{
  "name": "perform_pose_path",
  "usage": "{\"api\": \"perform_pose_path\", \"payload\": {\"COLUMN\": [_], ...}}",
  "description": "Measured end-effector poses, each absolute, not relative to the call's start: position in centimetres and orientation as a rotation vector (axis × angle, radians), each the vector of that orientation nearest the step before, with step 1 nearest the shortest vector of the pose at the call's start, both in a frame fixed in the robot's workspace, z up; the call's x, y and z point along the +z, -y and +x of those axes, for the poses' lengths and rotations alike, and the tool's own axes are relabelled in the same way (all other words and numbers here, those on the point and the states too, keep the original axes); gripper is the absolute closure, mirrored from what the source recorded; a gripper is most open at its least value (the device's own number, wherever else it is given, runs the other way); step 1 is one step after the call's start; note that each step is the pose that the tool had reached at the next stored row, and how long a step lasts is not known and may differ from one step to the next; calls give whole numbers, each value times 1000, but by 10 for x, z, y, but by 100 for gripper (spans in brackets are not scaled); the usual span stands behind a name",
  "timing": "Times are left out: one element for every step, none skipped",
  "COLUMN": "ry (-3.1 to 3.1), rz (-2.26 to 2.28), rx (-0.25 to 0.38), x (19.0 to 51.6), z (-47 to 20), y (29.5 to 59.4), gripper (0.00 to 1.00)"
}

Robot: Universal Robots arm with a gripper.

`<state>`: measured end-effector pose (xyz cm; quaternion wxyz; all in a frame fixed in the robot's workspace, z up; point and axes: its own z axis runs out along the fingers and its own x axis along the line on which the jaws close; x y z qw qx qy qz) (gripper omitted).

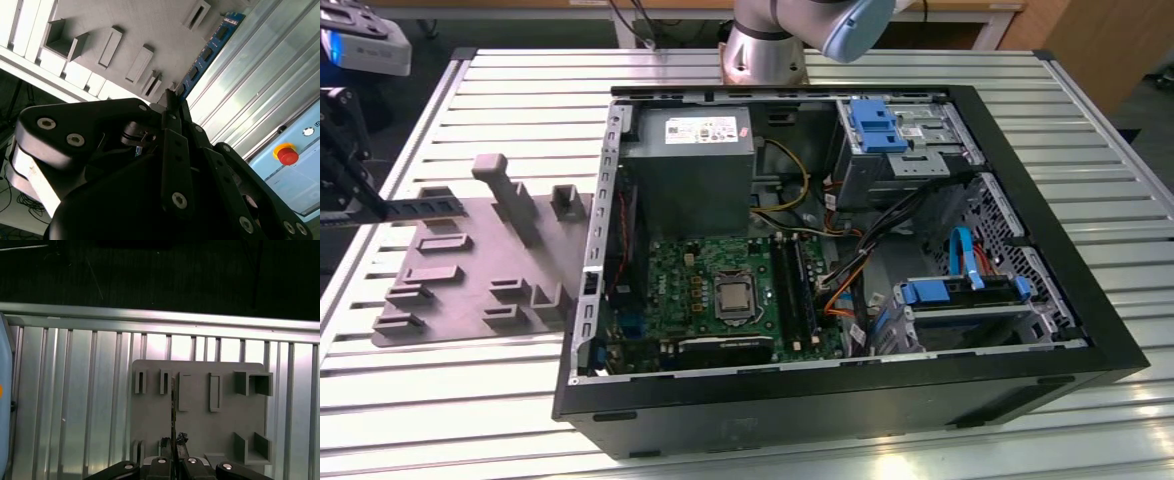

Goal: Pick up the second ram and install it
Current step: 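Pick up the second ram and move it above second insertion slot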

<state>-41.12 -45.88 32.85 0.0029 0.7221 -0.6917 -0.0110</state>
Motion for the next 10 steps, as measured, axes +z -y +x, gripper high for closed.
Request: {"api": "perform_pose_path", "payload": {"ry": [2169,2169,2169,2169,2169,2169,2169,2169,2169,2169], "rz": [2264,2264,2264,2264,2264,2264,2264,2264,2264,2264], "rx": [-35,-35,-35,-35,-35,-35,-35,-35,-35,-35], "x": [329,329,329,329,330,330,330,330,330,330], "z": [-411,-411,-411,-411,-411,-411,-411,-411,-411,-411], "y": [459,459,459,459,459,459,459,459,459,459], "gripper": [86,86,86,86,86,86,86,86,86,86]}}
